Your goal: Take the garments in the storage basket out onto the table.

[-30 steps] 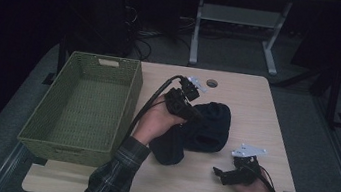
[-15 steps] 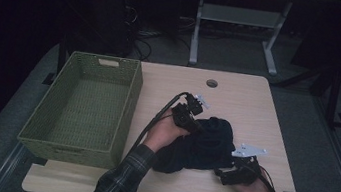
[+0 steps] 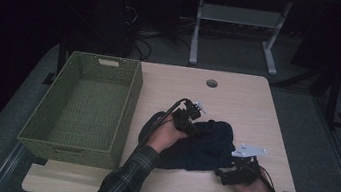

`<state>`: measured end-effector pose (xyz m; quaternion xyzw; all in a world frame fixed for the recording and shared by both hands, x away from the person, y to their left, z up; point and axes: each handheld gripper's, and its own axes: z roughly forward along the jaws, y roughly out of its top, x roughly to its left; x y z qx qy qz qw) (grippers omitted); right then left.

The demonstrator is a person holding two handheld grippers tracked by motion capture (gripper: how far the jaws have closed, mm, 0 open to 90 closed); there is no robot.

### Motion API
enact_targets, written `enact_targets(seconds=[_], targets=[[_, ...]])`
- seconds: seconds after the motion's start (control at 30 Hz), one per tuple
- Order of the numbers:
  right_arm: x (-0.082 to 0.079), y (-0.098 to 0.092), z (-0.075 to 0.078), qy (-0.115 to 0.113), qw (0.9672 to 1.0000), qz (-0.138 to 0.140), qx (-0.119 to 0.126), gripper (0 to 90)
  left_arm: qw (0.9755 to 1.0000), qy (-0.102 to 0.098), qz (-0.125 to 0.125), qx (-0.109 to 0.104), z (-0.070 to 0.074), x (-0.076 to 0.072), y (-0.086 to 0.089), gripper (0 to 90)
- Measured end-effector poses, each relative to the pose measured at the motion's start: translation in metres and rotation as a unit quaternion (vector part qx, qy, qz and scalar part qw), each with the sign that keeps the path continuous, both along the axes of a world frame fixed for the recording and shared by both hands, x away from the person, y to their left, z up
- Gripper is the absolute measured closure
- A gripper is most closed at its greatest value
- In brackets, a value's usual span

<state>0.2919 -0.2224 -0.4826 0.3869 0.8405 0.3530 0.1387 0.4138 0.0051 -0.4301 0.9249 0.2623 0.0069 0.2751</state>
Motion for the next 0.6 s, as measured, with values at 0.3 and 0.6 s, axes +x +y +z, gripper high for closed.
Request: enact_targets(seconds=[0.3, 0.6], targets=[[0.0, 0.0, 0.0, 0.002, 1.0, -0.001, 0.002, 1.8, 0.9998, -0.01, 0.0, -0.014, 0.014, 0.0, 0.01, 50.9], [0.0, 0.0, 0.0, -0.001, 1.0, 0.0, 0.0, 1.8, 0.9981, -0.01, 0.012, -0.059, 0.048, -0.011, 0.033, 46.1]])
